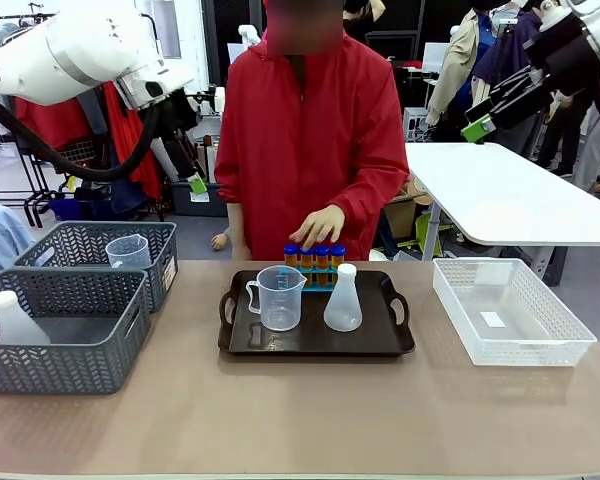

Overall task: Prepare the laboratory tools.
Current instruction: Pick up one Large Measuring Cup and place it on the Handle tray.

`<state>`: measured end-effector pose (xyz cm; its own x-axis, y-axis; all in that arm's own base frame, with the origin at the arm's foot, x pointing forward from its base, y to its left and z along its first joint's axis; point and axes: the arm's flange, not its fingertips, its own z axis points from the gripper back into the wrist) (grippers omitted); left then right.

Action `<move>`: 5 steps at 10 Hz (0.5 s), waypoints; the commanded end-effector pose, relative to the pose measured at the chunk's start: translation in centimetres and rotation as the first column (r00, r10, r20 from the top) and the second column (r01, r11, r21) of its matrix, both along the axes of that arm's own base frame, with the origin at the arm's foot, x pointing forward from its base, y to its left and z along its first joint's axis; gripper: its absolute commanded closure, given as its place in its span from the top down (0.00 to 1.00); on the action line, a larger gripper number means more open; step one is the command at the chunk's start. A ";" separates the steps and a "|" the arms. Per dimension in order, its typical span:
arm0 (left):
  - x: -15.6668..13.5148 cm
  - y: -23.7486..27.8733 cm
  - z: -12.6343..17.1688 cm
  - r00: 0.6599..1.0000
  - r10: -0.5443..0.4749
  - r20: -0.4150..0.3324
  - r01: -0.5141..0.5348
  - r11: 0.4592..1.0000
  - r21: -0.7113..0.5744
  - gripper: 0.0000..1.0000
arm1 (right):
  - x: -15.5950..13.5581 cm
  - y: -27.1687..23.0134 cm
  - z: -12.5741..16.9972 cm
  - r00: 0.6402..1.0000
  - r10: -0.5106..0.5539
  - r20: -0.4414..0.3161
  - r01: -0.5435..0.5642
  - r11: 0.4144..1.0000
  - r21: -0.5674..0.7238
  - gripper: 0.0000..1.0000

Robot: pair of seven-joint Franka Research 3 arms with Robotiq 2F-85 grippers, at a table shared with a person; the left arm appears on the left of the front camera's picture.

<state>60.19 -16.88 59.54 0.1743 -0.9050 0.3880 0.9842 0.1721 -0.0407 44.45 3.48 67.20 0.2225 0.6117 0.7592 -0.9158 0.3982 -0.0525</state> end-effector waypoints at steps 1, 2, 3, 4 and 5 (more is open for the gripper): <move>1.1 1.9 1.8 0.996 0.015 -0.092 -0.024 0.995 -0.092 1.00 | 0.0 0.1 0.1 1.000 0.006 0.001 -0.006 1.000 0.014 1.00; 1.3 2.7 2.5 0.994 0.027 -0.109 -0.042 0.990 -0.131 1.00 | 0.0 0.1 0.1 1.000 0.006 0.001 -0.006 1.000 0.014 1.00; 1.2 3.5 3.1 0.991 0.035 -0.126 -0.056 0.984 -0.166 1.00 | 0.0 0.1 0.1 1.000 0.006 0.001 -0.006 1.000 0.014 1.00; 1.4 4.0 3.6 0.992 0.043 -0.120 -0.065 0.981 -0.184 1.00 | 0.0 0.1 0.1 1.000 0.006 0.001 -0.006 1.000 0.014 1.00; 1.3 4.3 4.0 0.994 0.065 -0.086 -0.080 0.980 -0.182 1.00 | 0.0 0.1 0.1 1.000 0.006 0.001 -0.006 1.000 0.014 1.00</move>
<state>61.14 -12.51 63.06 0.2528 -0.8207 0.5124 0.9670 0.1964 -0.1625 44.45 3.47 67.19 0.2226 0.6117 0.7591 -0.9158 0.3983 -0.0524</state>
